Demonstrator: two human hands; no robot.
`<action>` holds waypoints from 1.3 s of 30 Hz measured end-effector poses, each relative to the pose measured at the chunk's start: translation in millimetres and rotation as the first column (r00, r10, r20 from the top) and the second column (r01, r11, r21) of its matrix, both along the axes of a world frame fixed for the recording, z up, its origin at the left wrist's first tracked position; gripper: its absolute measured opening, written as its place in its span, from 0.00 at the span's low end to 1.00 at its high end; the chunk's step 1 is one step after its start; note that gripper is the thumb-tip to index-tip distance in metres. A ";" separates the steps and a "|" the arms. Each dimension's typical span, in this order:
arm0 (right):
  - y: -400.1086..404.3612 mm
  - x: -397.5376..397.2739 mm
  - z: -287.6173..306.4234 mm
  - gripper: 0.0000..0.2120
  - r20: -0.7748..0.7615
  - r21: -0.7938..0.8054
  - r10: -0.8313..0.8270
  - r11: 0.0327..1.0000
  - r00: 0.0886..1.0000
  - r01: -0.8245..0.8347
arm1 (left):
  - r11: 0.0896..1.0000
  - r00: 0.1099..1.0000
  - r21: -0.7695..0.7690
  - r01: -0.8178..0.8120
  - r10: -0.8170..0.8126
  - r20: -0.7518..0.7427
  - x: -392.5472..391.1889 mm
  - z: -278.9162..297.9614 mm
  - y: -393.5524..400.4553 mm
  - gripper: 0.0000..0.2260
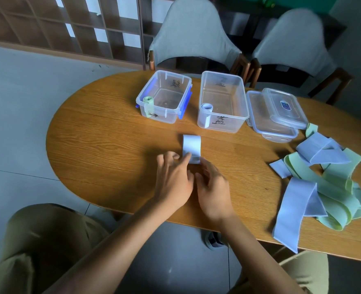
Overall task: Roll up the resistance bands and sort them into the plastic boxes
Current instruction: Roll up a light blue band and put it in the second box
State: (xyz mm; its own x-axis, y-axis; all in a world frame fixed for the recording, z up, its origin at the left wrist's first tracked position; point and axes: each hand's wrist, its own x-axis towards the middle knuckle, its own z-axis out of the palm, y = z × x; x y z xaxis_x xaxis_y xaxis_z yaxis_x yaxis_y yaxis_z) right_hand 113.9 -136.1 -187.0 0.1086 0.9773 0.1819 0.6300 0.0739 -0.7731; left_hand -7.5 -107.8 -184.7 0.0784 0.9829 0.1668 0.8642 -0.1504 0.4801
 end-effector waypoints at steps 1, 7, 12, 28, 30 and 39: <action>0.4 -0.9 0.8 0.21 -0.014 -0.013 -0.009 1.000 1.000 0.009 | 1.000 0.998 -0.019 0.002 -0.001 0.056 1.0 0.0 0.7 0.21; 1.6 0.1 6.4 0.21 -0.067 -0.089 -0.030 0.996 0.997 0.024 | 0.996 0.962 -0.084 0.023 0.001 0.274 10.0 -0.8 -2.7 0.22; 2.0 2.0 3.8 0.23 -0.016 -0.084 -0.009 0.996 1.000 0.008 | 0.992 0.927 -0.126 -0.018 0.063 0.370 16.5 -0.6 -12.2 0.24; 10.9 -14.9 -0.6 0.34 0.558 -0.062 0.022 0.998 0.829 0.015 | 0.996 0.989 0.021 0.084 -0.081 -0.125 -11.1 -11.1 12.0 0.27; 14.2 -16.6 1.2 0.33 0.582 -0.058 0.013 0.998 0.813 0.026 | 0.994 0.988 0.059 0.087 -0.078 -0.133 -13.8 -11.1 14.8 0.26; 34.8 -20.5 1.9 0.26 0.548 -0.128 0.012 0.989 0.837 0.070 | 0.987 0.988 0.142 0.074 -0.054 -0.144 -14.7 -18.9 9.0 0.23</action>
